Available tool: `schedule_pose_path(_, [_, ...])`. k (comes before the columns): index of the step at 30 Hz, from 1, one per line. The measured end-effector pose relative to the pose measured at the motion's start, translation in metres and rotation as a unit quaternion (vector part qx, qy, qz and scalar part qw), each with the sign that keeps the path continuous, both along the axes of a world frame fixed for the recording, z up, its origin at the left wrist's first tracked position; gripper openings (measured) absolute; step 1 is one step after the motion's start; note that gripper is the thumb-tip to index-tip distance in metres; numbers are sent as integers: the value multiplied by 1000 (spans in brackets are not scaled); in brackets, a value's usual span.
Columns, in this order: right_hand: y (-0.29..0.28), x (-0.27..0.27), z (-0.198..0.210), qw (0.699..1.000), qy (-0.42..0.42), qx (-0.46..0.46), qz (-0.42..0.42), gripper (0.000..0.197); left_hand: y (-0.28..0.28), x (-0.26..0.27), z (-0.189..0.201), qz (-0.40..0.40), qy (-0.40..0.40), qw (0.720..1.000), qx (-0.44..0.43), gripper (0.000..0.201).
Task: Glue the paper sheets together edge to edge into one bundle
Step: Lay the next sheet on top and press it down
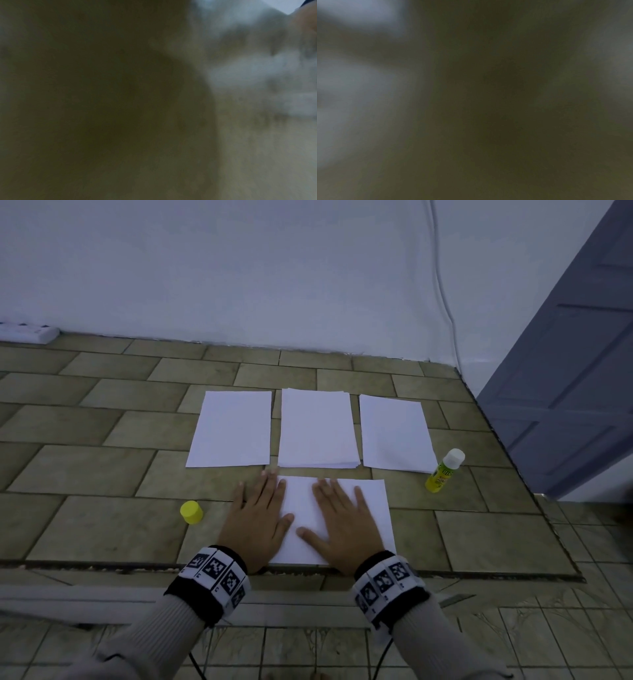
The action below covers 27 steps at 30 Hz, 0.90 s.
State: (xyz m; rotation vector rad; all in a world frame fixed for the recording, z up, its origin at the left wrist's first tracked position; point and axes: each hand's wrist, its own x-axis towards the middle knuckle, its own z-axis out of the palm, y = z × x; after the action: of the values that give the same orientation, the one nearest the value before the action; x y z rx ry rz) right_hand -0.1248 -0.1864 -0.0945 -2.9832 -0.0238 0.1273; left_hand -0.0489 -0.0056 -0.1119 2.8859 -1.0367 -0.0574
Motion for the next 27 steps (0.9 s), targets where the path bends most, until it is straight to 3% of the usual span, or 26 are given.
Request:
schedule_pose_path(3, [-40,-11,3,997,9,-14,-75,96,0,-1,0,5,3,1000,1,73])
schedule_pose_path(9, [-76,-29,10,989,35,-24,-143,112,0,-1,1,8,4,1000,2,74])
schedule_pose_path(12, [-72,-27,25,982,73,13,-173,82,-1,-1,2,7,7,1000,4,74])
schedule_pose_path(16, [-64,-14,54,986,71,45,-141,53,0,0,1,6,11,1000,10,76])
schedule_pose_path(21, [-68,7,60,993,39,-61,-97,48,0,-2,2,10,11,1000,1,94])
schedule_pose_path(27, [-74,17,56,992,77,-80,-67,37,-1,-3,3,10,18,1000,-8,98])
